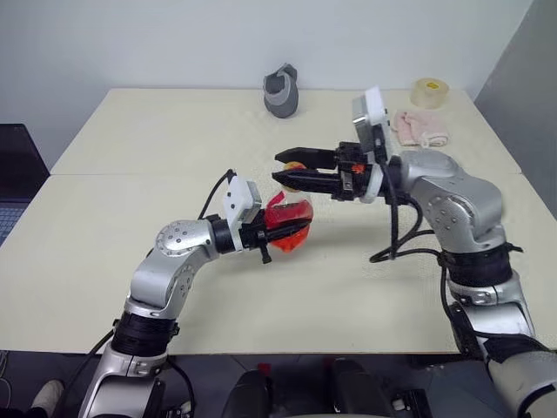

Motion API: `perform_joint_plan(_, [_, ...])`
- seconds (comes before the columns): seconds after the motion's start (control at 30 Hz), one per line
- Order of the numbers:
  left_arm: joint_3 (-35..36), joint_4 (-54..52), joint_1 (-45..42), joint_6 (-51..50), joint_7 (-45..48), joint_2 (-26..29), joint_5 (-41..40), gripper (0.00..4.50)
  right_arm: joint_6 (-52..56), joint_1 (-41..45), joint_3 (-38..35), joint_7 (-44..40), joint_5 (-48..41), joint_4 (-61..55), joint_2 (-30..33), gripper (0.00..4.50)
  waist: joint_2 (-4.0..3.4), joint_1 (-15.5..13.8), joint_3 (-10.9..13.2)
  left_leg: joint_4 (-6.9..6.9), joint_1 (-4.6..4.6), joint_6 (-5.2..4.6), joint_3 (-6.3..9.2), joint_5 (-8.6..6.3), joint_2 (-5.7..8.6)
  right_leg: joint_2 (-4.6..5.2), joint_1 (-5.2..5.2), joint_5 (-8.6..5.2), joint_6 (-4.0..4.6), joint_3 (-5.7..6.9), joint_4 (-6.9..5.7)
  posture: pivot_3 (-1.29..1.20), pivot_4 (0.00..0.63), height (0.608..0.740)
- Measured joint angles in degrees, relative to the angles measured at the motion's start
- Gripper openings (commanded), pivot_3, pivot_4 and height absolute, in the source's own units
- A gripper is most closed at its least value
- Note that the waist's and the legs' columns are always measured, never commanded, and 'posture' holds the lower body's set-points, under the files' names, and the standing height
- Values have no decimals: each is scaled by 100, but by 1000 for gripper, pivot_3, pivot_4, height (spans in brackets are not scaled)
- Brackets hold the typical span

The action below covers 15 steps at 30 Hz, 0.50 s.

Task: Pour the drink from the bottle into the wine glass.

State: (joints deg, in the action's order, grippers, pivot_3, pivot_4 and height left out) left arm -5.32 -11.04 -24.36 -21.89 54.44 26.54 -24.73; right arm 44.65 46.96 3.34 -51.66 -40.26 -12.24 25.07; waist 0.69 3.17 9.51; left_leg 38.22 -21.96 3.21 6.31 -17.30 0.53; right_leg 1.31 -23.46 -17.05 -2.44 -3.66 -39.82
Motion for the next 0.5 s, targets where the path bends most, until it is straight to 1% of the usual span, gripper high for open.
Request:
perform_joint_plan(0.13, [-115,-17,-19,7,126,-5,-43,897,1223,-299,-693,970,-1066,-456,141,1255,0,-1,0,0,1,-12,-2,-6,-2,-1,2,0,0,-3,-1,0,150,740])
perform_joint_plan(0.23, [-134,48,-120,38,144,-34,-70,896,1627,-313,-952,1503,-1505,-634,151,1255,0,8,0,-2,3,-16,-2,-9,-4,-6,2,0,0,-1,-2,0,150,740])
perform_joint_plan(0.33, [-149,212,-254,121,150,-77,-71,894,1745,-272,-1049,1865,-1721,-675,124,1255,0,7,0,-1,3,-17,-6,-9,0,-14,3,0,0,-2,-1,0,150,740])
perform_joint_plan(0.5, [-73,479,-453,322,146,-111,-94,821,1747,-2,-1050,2245,-1740,-566,-103,1255,0,10,0,-1,2,-17,-4,-9,-1,-15,3,0,0,-1,-1,0,150,740])
